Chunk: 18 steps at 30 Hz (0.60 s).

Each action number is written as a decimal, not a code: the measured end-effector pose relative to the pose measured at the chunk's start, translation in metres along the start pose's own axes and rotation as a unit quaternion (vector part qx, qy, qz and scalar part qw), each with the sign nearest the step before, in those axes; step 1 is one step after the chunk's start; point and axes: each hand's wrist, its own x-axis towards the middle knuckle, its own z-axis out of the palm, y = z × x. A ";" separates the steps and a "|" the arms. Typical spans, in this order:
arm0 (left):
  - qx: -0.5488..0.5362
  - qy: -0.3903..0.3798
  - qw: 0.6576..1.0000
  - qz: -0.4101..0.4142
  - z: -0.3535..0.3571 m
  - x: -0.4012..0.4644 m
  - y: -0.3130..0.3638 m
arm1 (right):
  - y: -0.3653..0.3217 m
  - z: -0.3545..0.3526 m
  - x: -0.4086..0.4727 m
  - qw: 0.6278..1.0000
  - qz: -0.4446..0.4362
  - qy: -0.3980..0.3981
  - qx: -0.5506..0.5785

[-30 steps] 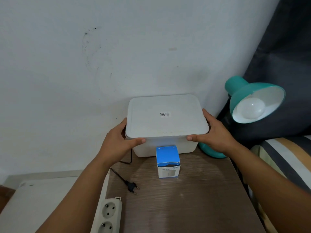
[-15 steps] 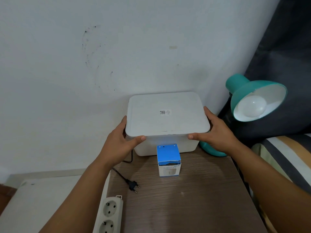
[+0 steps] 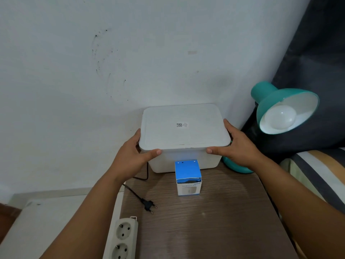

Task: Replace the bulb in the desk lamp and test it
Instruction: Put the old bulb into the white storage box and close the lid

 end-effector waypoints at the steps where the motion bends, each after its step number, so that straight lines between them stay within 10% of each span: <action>1: -0.003 -0.002 1.000 -0.004 0.001 -0.001 -0.001 | 0.001 0.000 0.000 1.000 0.006 -0.001 -0.006; 18: 0.075 0.019 0.992 -0.096 -0.001 -0.039 -0.003 | -0.014 0.017 -0.035 0.986 0.048 0.105 -0.118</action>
